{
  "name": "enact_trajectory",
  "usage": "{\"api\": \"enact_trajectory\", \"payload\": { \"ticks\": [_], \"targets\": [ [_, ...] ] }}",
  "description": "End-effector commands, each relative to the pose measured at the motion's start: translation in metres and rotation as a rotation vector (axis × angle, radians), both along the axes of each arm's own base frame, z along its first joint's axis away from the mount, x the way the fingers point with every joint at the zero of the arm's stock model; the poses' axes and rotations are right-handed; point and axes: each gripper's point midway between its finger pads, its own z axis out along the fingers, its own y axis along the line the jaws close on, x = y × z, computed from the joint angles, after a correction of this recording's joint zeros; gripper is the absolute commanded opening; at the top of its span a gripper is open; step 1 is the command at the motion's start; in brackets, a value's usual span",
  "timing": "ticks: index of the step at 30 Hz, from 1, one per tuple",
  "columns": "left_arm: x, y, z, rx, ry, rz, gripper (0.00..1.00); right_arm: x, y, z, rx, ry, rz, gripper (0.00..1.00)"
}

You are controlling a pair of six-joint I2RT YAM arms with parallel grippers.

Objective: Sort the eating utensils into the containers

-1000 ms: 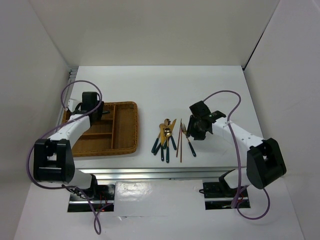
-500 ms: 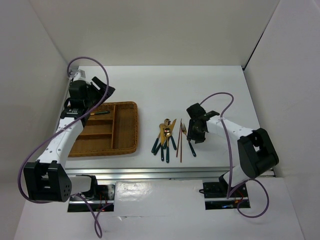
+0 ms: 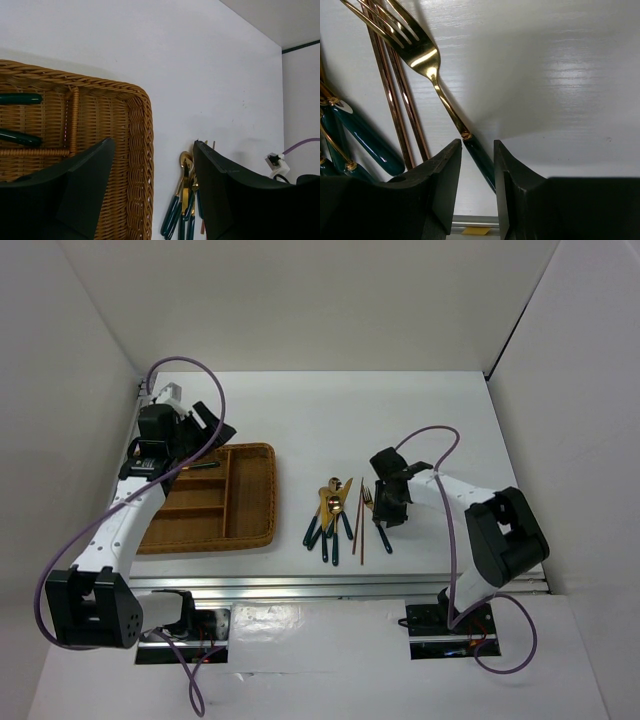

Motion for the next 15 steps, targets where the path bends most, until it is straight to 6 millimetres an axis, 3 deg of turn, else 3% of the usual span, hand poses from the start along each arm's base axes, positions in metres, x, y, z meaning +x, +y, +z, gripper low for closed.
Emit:
{"api": "enact_trajectory", "payload": {
  "ticks": [1,2,10,15],
  "targets": [
    [-0.007,-0.002,0.009,0.040,-0.042,-0.048,0.78,0.013,0.003,0.000,0.007,-0.032,0.013,0.39],
    [-0.009,-0.002,0.016,0.040,-0.053,-0.048,0.78,0.014,0.004,-0.003,0.007,-0.030,0.013,0.39],
    [-0.011,-0.004,0.014,0.040,-0.046,-0.069,0.78,0.007,0.004,-0.013,-0.004,0.004,0.005,0.29],
    [-0.017,-0.026,0.012,-0.018,-0.057,-0.192,0.78,0.001,0.002,-0.018,-0.011,0.030,-0.016,0.11]
  ]
}}
